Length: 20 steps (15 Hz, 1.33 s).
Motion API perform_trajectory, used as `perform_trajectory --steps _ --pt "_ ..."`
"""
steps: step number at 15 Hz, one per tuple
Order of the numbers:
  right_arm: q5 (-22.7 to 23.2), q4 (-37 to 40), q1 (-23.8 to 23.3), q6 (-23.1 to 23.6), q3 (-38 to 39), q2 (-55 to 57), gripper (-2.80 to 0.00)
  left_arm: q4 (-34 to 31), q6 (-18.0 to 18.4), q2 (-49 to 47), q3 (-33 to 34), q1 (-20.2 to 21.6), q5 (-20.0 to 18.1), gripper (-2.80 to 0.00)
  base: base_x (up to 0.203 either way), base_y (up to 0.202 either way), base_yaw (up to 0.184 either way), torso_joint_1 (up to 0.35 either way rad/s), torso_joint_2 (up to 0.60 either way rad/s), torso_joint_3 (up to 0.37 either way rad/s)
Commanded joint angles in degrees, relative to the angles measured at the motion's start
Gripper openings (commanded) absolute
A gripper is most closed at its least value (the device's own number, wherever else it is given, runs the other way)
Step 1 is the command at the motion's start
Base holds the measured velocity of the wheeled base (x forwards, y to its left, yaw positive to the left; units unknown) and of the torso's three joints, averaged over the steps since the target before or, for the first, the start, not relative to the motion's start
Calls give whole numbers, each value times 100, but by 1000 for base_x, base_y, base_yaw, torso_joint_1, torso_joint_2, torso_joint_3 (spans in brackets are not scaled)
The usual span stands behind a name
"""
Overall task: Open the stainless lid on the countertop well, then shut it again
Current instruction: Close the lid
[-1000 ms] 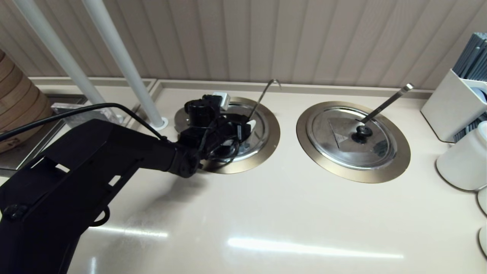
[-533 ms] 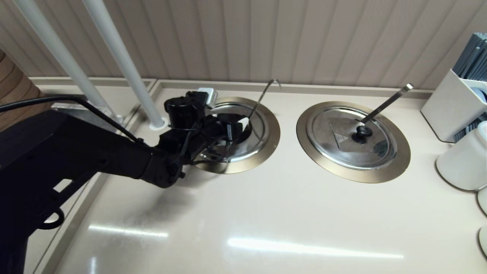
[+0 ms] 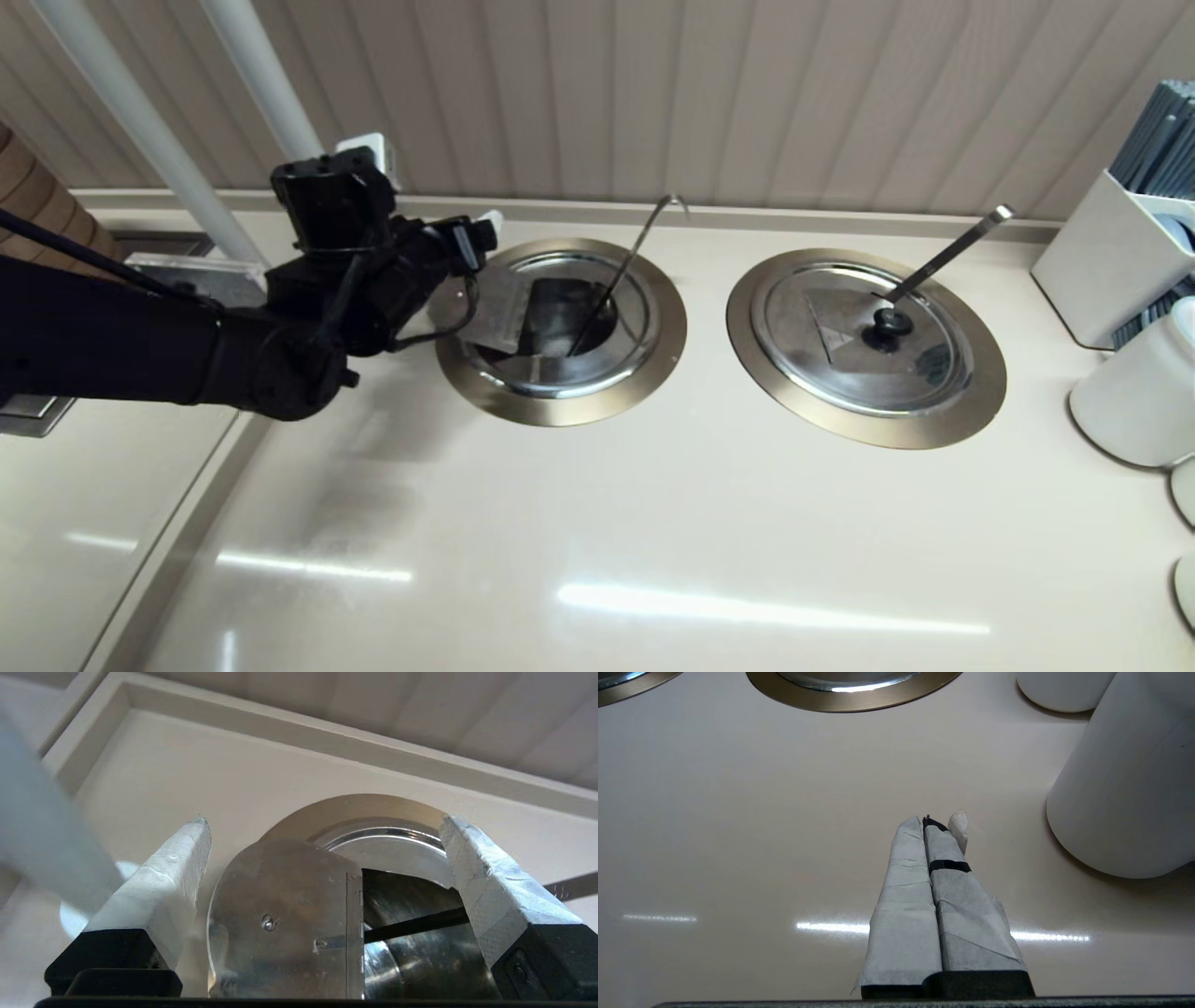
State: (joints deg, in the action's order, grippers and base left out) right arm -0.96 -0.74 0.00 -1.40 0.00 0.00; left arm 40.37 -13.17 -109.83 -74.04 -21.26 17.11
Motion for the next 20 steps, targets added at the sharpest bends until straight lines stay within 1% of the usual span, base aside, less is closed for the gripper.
perform_trajectory --steps 1,2,4,6,8,9,10,13,16,17,20 --pt "0 -12 0 0 26 0 -280 -394 -431 456 -52 30 69 0 0 0 0 0 0 0" --pt "0 -5 0 0 26 0 -280 -649 -824 651 -30 27 75 0 0 0 0 0 0 0" --pt "0 -5 0 0 26 0 -280 -1564 -1121 895 -115 43 75 0 0 0 0 0 0 0" --pt "0 -5 0 0 26 0 -280 -2394 -1649 1057 -290 52 34 0 0 0 0 0 0 0" --pt "0 -5 0 0 26 0 -280 -3029 -1689 1046 -333 80 -140 0 0 0 0 0 0 0" --pt "0 -5 -8 0 26 0 -280 -3400 -1689 1015 -396 173 -330 0 0 0 0 0 0 0" --pt "0 -5 0 0 26 0 -280 -3514 -1689 937 -411 259 -581 0 0 0 0 0 0 0" --pt "0 -5 0 0 26 0 -280 -3518 -1692 604 -333 402 -897 0 0 0 0 0 0 0" --pt "0 -5 0 0 26 0 -280 -3504 -1729 582 -222 545 -1688 0 0 0 0 0 0 0" --pt "0 -5 0 0 26 0 -280 -3386 -1733 554 -157 573 -1791 0 0 0 0 0 0 0" --pt "0 -5 0 0 26 0 -280 -2718 -1716 420 22 721 -1862 0 0 0 0 0 0 0"
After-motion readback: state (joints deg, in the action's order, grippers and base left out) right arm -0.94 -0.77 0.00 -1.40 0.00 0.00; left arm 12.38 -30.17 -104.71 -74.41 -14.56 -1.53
